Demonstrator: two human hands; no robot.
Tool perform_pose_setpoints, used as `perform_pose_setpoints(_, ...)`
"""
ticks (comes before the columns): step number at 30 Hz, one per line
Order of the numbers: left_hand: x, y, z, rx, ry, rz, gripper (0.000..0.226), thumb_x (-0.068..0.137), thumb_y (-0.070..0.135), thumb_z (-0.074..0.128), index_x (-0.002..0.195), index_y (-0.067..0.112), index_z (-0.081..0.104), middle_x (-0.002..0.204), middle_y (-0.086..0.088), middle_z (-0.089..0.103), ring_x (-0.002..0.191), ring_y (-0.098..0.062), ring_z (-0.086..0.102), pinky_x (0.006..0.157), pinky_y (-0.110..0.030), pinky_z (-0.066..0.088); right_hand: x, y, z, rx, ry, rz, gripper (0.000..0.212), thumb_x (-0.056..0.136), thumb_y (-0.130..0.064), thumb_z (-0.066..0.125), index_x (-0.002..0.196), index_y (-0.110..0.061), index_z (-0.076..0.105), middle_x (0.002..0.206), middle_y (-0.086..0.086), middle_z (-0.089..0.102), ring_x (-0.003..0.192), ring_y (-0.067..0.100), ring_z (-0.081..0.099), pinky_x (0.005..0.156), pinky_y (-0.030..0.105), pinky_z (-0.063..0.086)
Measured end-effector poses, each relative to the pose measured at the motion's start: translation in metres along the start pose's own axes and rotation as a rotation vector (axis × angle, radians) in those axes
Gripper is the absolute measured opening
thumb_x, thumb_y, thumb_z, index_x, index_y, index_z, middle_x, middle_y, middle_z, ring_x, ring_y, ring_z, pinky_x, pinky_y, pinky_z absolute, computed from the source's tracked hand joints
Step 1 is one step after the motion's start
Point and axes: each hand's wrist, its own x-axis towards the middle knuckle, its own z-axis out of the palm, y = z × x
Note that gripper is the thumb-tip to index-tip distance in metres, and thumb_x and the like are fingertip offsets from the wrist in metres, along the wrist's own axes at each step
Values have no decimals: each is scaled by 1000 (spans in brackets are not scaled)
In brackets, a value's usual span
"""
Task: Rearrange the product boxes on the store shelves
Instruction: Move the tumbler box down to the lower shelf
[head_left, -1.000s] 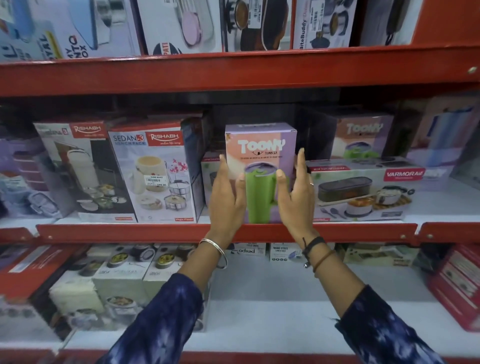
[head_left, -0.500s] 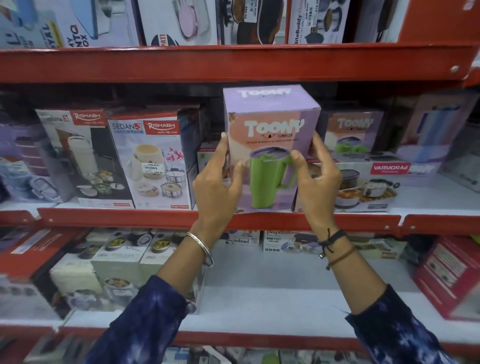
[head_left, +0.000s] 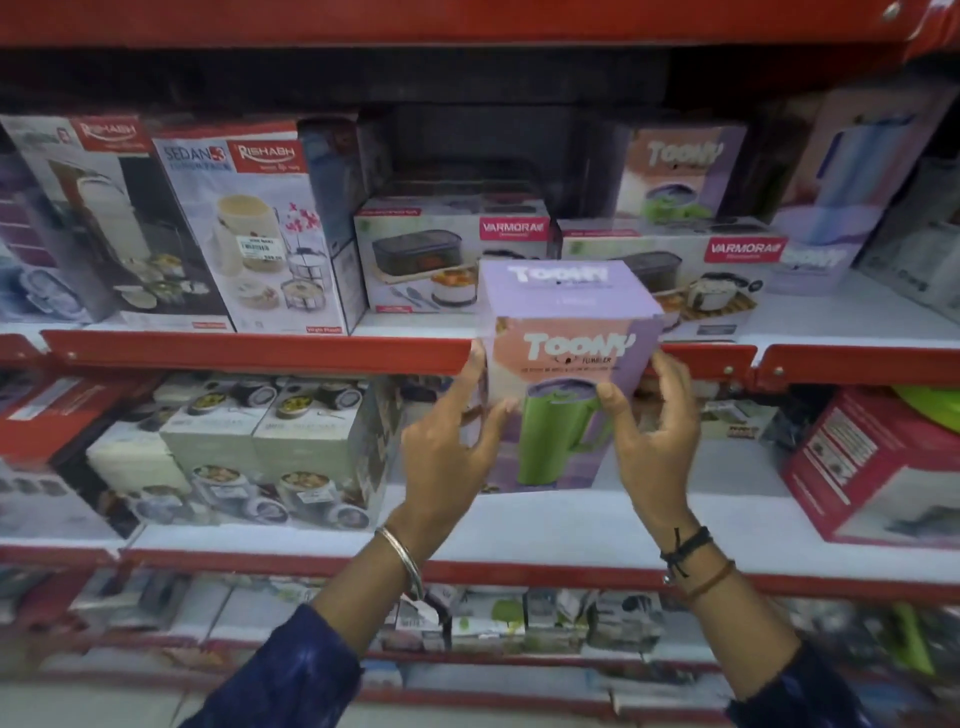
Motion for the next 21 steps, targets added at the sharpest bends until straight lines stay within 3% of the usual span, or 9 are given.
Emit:
perform_pose_setpoints(3, -30, -4, 18, -27, -88, -39, 55, 92, 38, 51, 130, -1, 51, 93, -13, 74, 76, -19, 64, 49, -15, 43, -21, 24, -13, -40, -59, 99, 70, 82, -60, 55, 123, -4, 53, 125, 13, 56, 114, 24, 53, 93, 46, 47)
perform_pose_setpoints(5, -49, -9, 30, -86, -150, -128, 55, 91, 37, 53, 136, 7, 44, 113, -2, 67, 92, -16, 62, 56, -18, 50, -33, 39, -20, -47, -85, 145, 68, 81, -61, 56, 122, -7, 53, 125, 4, 54, 115, 16, 50, 94, 46, 48)
perform_pose_setpoints(7, -65, -14, 43, -123, -203, -208, 54, 89, 30, 59, 137, 9, 43, 121, 7, 56, 94, -14, 66, 66, -19, 53, -43, 55, -23, -58, -109, 172, 64, 80, -55, 60, 123, -9, 53, 123, 0, 53, 114, 14, 50, 92, 48, 50)
perform_pose_setpoints(10, -82, -25, 60, -97, -283, -257, 54, 89, 28, 61, 136, 7, 45, 125, -1, 61, 92, -15, 68, 65, -21, 53, -57, 80, -27, -89, -158, 224, 59, 81, -46, 61, 126, -9, 50, 126, 7, 54, 112, 20, 53, 87, 49, 54)
perform_pose_setpoints(15, -104, -45, 86, -47, -428, -285, 60, 91, 51, 41, 135, 10, 42, 119, -14, 67, 89, -22, 71, 60, -32, 57, -74, 119, -29, -111, -231, 287, 53, 84, -44, 59, 127, -16, 44, 126, -7, 45, 113, 19, 53, 84, 48, 56)
perform_pose_setpoints(21, -121, -60, 109, -44, -566, -502, 53, 94, 20, 54, 142, 14, 33, 133, -11, 58, 108, -35, 64, 86, -51, 55, -78, 146, -20, -160, -312, 352, 47, 87, -20, 65, 127, -13, 42, 126, -7, 42, 110, 14, 50, 88, 44, 55)
